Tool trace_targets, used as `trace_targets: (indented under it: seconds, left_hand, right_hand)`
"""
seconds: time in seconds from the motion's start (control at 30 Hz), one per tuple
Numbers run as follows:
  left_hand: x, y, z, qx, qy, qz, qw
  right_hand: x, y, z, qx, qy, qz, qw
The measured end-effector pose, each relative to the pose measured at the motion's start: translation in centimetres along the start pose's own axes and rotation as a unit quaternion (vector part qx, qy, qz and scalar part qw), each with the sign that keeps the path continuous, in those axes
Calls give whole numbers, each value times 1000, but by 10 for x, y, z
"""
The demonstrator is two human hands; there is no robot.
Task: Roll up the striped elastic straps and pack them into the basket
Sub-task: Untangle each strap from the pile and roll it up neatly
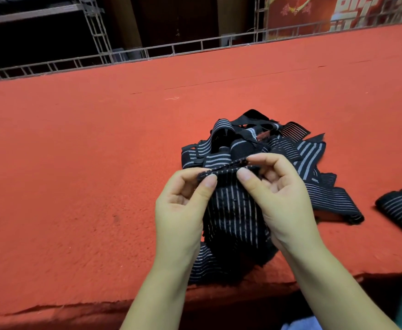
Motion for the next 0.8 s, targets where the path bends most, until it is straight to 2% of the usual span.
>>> trace_targets:
  seconds: [0.2, 0.37, 0.5, 0.6, 0.73, 0.8]
  left_hand:
    - [2, -3, 1, -32, -8, 34, 999]
    - [3, -1, -2, -6, 61, 97, 993]
    - [4, -1, -7, 32, 72, 107, 991]
    - [5, -3, -8, 58, 79, 84, 992]
    - [-1, -3, -12, 108, 131, 74, 983]
    - [2, -1, -12, 108, 125, 76, 983]
  right_hand:
    - [4, 3, 2, 13, 5, -9, 1000]
    - [6, 6, 0, 7, 10, 22, 1000]
    - [6, 9, -2, -38, 13, 71, 997]
    - [6, 10, 3, -96, -16, 106, 990]
    - [6, 19, 8, -147, -44, 193, 969]
    - [7, 18, 9, -154, -56, 208, 964]
Point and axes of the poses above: each hand's wrist, its own x-axis towards the middle knuckle, its own z-axis out of the back of the hand, y = z × x, the point moved 5 cm from there along x, towards the middle knuckle, and after that the axes turned 14 degrees about -y, right-handed, at the moved point
